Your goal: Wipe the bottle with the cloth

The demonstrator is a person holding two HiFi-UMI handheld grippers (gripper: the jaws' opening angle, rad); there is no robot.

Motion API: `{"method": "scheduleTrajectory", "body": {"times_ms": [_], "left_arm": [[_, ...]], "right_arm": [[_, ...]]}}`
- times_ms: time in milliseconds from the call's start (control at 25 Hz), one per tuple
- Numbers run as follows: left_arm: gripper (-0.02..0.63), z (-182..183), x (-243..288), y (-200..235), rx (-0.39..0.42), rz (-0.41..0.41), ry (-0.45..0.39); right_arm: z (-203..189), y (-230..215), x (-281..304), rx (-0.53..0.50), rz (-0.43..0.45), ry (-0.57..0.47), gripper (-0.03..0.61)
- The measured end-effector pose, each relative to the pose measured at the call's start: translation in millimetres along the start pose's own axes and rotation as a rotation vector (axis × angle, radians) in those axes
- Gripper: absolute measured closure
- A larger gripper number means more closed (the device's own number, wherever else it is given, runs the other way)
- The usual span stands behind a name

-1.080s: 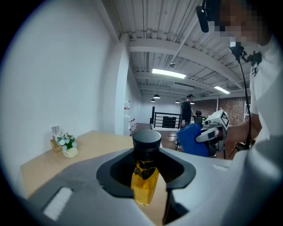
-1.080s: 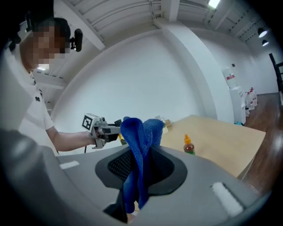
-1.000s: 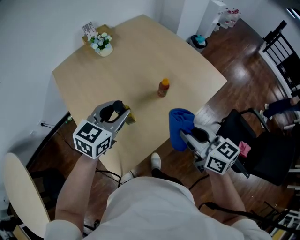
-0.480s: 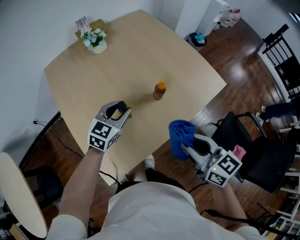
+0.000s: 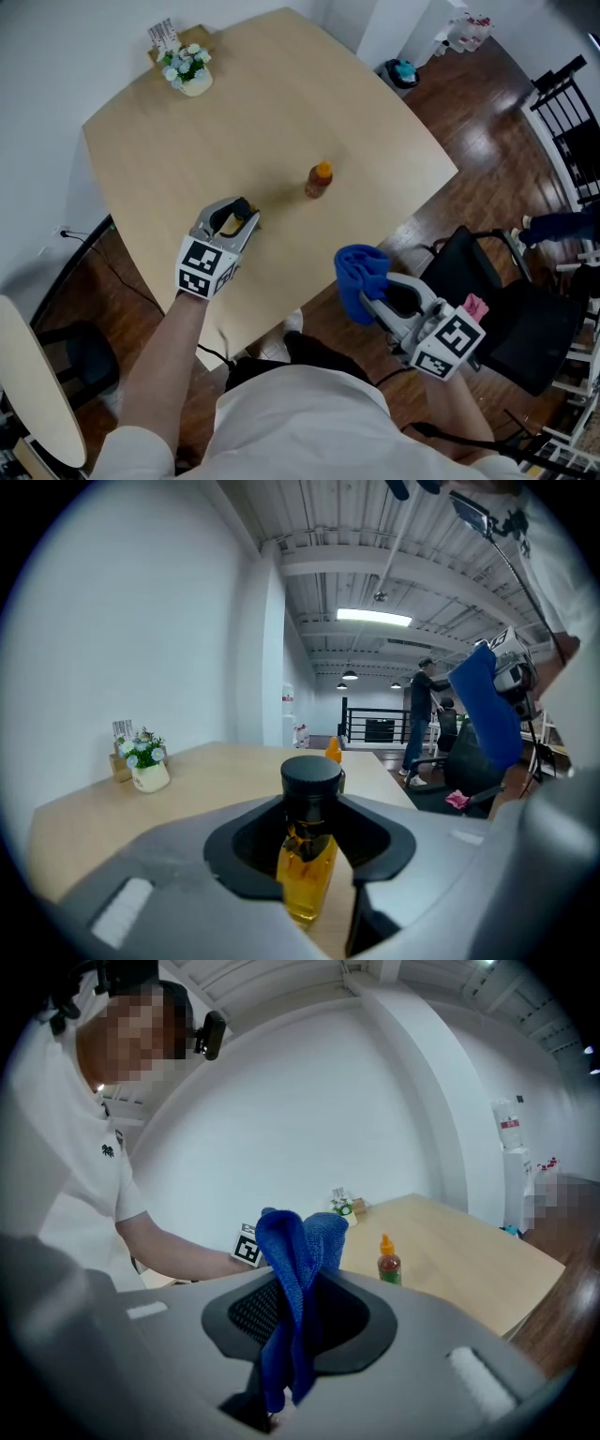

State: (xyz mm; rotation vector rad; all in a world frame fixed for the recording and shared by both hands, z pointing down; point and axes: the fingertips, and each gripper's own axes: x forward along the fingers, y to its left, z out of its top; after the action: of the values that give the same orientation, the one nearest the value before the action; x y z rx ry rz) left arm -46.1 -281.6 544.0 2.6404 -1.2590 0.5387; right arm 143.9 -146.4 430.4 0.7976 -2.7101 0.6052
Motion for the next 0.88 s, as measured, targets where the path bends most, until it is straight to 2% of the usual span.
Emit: {"method": "scheduleTrajectory", "body": {"times_ms": [200,280,440,600,880], "left_arm": [[0.446,-0.5,0.3,-2.1,0.007,-0.004,0.006],[0.404,2.8,-0.6,-1.6,0.014,0.001,0.003],[0.393,8.4,-15.7,-0.5,0.032,0.036,0.0],[0.39,10.7,-49.2,-4.7,0.061,0.08,0.015],[0.393,17.6,-133.9,-15.8,-0.017,0.144,-0.014]], "right_arm": [[-1.0,1.7,1.9,-0.011,0.027,-0.002,0.489],[-0.6,2.8,1.1,-0.017,0.034,-0.007,0.489],[-1.7,8.0,-3.5,-0.027,0.046,-0.017,0.489],[-4.2,16.1,-7.9,-0.048,0.063,-0.03,0.489],[-16.3,43.4,-0.8,-0.093,0.083,-0.047,0.488]]}}
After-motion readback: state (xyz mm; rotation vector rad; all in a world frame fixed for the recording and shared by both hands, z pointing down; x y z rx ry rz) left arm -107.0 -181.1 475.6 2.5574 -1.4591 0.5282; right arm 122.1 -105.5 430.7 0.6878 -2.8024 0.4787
